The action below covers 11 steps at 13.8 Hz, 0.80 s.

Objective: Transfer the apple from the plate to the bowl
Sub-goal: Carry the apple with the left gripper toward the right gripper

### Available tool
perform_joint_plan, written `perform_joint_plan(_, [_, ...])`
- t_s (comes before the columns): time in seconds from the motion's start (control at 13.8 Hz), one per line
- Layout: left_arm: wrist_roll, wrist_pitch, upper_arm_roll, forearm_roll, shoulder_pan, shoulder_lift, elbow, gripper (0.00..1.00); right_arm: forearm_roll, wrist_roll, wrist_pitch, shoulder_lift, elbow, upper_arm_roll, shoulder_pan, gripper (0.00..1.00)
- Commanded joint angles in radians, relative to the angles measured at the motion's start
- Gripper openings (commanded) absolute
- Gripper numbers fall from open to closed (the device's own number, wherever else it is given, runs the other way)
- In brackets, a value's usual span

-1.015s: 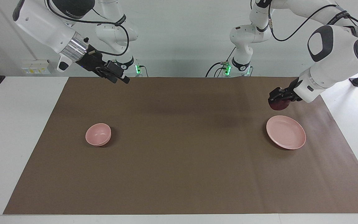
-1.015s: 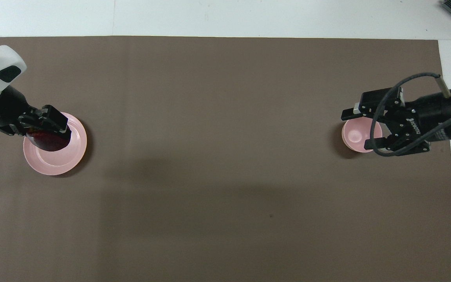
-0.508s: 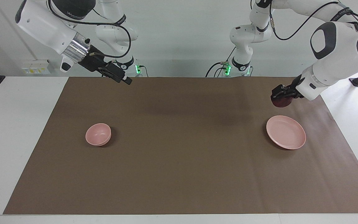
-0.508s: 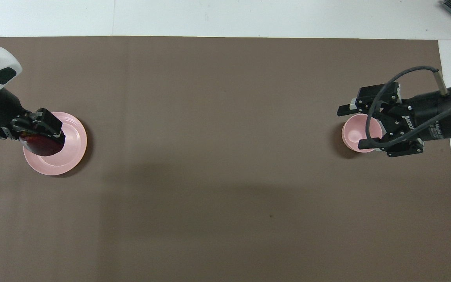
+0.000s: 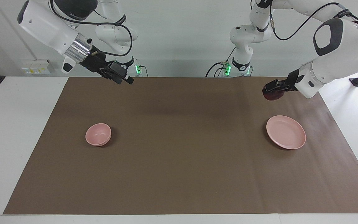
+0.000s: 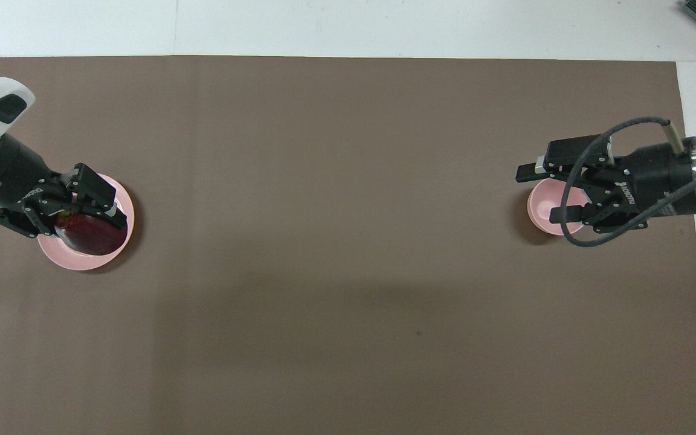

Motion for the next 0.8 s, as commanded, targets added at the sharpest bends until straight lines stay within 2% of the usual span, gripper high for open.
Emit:
perform_joint_plan(0.0, [-0.142,-0.016,-0.003,-0.086,-0.002,-0.002,-0.012,0.0,0.094,-0.156,0.058,-0.059,-0.094,0.004,-0.013,1.0])
perform_joint_plan(0.15, [-0.228,0.021,-0.011,-0.183,-0.019,-0.008,-0.048,0.0,0.178,-0.333,0.061,-0.057,-0.12,0.003,-0.024,1.0])
perform_joint_plan(0.36, [-0.236,0.097,-0.011,-0.313,-0.091,-0.01,-0.137,0.0,0.246,-0.53,0.05,-0.06,-0.128,0.003,-0.03,1.0])
perform_joint_plan(0.73, [-0.233,0.189,-0.014,-0.537,-0.204,0.033,-0.206,0.0,0.285,-0.639,0.035,-0.098,-0.186,0.003,-0.019,1.0])
